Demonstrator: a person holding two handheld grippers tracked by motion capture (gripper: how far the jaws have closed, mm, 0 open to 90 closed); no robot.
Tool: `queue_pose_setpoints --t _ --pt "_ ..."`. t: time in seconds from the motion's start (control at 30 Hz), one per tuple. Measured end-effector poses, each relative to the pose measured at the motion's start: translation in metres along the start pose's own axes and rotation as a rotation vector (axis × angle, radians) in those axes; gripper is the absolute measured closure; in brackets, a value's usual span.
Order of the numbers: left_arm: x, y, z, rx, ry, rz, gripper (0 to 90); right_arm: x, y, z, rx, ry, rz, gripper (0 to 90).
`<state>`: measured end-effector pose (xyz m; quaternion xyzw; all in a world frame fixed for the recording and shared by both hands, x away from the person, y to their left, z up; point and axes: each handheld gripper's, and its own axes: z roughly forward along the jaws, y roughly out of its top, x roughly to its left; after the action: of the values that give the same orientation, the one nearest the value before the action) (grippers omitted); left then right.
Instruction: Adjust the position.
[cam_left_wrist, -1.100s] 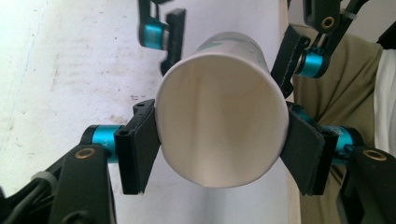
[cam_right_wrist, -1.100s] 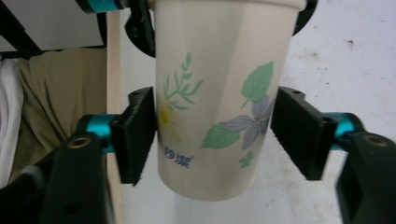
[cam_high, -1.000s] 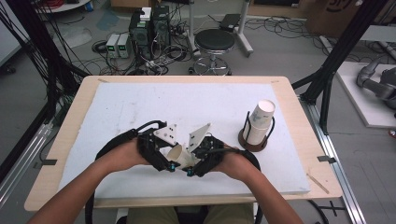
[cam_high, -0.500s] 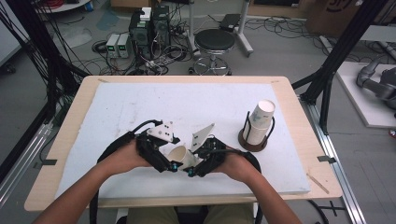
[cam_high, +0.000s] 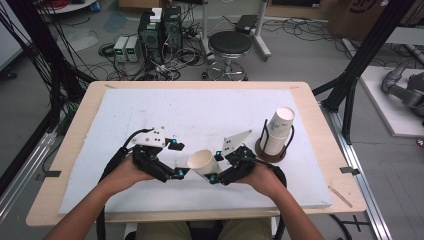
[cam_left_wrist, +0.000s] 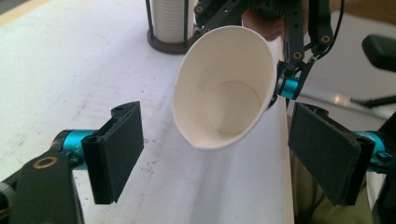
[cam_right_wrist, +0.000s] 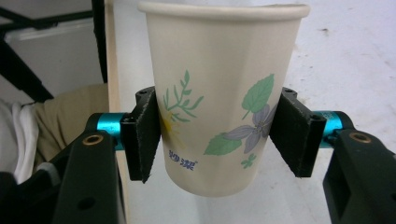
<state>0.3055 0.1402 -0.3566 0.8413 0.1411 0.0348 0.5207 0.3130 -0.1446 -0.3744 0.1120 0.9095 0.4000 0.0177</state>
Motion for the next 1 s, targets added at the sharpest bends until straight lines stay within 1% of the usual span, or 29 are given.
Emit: queue_pose_setpoints --t 0.07,0.13,0.2,0.23,0.27,0.33,0.43,0.53,0.6,0.7,0.77,0.83,0.87,0.93,1.0 --pt "0.000 -0.007 -0.004 -0.042 0.017 -0.013 18.3 0.000 -0.005 -0.003 -0.030 -0.012 0.011 38.5" --pt "0.001 -0.013 -0.007 -0.086 0.037 -0.035 18.2 0.000 -0.010 -0.006 -0.059 -0.025 0.022 38.2" --pt "0.002 -0.022 -0.011 -0.133 0.063 -0.053 18.3 0.001 -0.016 -0.008 -0.102 -0.041 0.031 37.9" --pt "0.002 -0.026 -0.012 -0.149 0.071 -0.062 18.3 0.002 -0.020 -0.010 -0.127 -0.057 0.040 37.7" --pt "0.002 -0.030 -0.013 -0.171 0.078 -0.069 18.3 0.003 -0.022 -0.011 -0.140 -0.061 0.049 37.6" --pt "0.002 -0.039 -0.016 -0.214 0.095 -0.090 19.6 0.004 -0.028 -0.013 -0.177 -0.074 0.050 37.2" --pt "0.002 -0.052 -0.019 -0.261 0.123 -0.114 19.6 0.007 -0.038 -0.016 -0.225 -0.110 0.045 36.7" --pt "0.003 -0.065 -0.022 -0.291 0.154 -0.134 19.6 0.008 -0.045 -0.018 -0.260 -0.124 0.040 36.5" --pt "0.004 -0.076 -0.024 -0.308 0.168 -0.162 19.4 0.009 -0.049 -0.019 -0.282 -0.135 0.042 36.2" --pt "0.005 -0.084 -0.027 -0.310 0.188 -0.179 19.4 0.010 -0.056 -0.022 -0.318 -0.155 0.053 35.8" --pt "0.006 -0.085 -0.030 -0.310 0.201 -0.174 19.2 0.010 -0.060 -0.024 -0.341 -0.176 0.062 35.5" --pt "0.006 -0.086 -0.033 -0.335 0.215 -0.178 19.2 0.009 -0.064 -0.025 -0.366 -0.198 0.074 35.1" --pt "0.005 -0.087 -0.034 -0.340 0.225 -0.174 19.2 0.009 -0.065 -0.025 -0.368 -0.201 0.079 35.0" --pt "0.004 -0.089 -0.036 -0.332 0.246 -0.167 19.2 0.010 -0.067 -0.026 -0.377 -0.215 0.085 34.9" --pt "0.005 -0.091 -0.038 -0.325 0.255 -0.164 19.2 0.009 -0.068 -0.028 -0.389 -0.224 0.087 34.7"
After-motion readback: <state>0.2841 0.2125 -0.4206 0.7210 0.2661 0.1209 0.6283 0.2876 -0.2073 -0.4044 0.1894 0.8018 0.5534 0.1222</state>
